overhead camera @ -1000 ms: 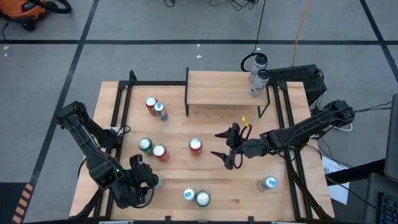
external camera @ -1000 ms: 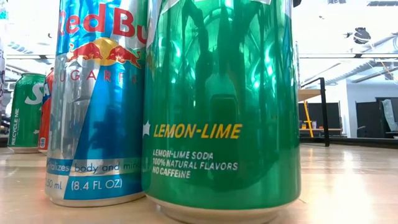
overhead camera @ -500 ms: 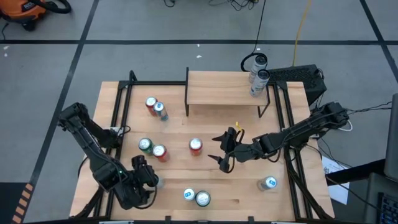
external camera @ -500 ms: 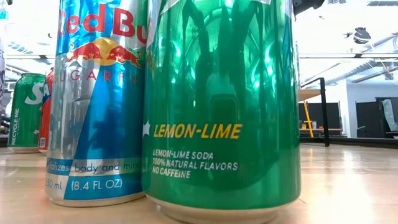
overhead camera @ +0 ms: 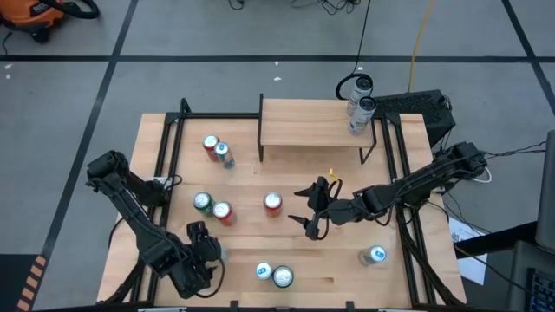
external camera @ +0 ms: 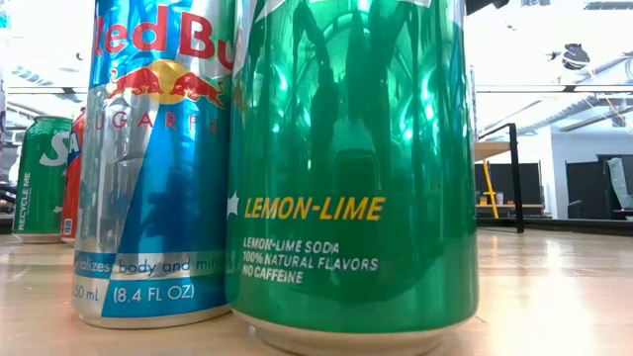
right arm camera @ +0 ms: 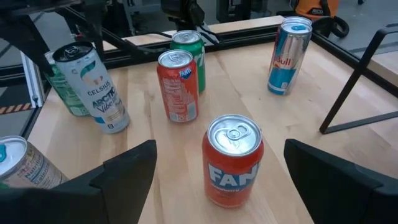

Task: Place canned beverage on shelf
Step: Put the white blue soda can on the shelf aligned with the other white blue soda can

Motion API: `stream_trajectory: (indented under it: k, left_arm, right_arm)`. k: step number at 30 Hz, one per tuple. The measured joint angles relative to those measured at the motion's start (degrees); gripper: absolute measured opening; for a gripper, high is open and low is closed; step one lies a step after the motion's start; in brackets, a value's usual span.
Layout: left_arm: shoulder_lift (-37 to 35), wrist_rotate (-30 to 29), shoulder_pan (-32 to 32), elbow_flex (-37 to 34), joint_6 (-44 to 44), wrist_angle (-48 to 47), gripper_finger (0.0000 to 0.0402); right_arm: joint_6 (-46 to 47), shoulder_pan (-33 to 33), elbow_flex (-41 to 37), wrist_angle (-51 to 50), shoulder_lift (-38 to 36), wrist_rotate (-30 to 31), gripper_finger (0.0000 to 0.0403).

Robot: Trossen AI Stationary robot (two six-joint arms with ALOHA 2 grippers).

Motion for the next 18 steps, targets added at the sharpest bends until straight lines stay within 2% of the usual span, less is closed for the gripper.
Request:
stream_trajectory:
  k: [3,7,10,13,18]
  left_arm:
    - [0.0,-0.04,0.23,0.0,0.54,-0.71,0.029]
    - [-0.02,-0.28,0.27,0.02,6.23,-0.51,0.0237]
    - [-0.02,-0.73,0.23,0.02,13.55,0.39,0.0233]
    - [-0.02,-1.54,0.23,0.02,21.31,0.91,0.0233]
    - [-0.04,-6.89,1.14,1.16,31.31,0.79,0.0248]
  right_arm:
    - [0.02,0.0,0.0,0.13,0.0,0.02,0.0341]
    - [-0.03,0.0,0.0,0.13,0.0,-0.02,0.0341]
    - [-0.15,-0.02,0.0,0.28,0.0,-0.97,0.0341]
    - [-1.1,-0.02,0.0,3.06,0.79,-4.76,0.0341]
    - [-2.6,0.0,-0.02,6.19,1.61,-8.88,0.0341]
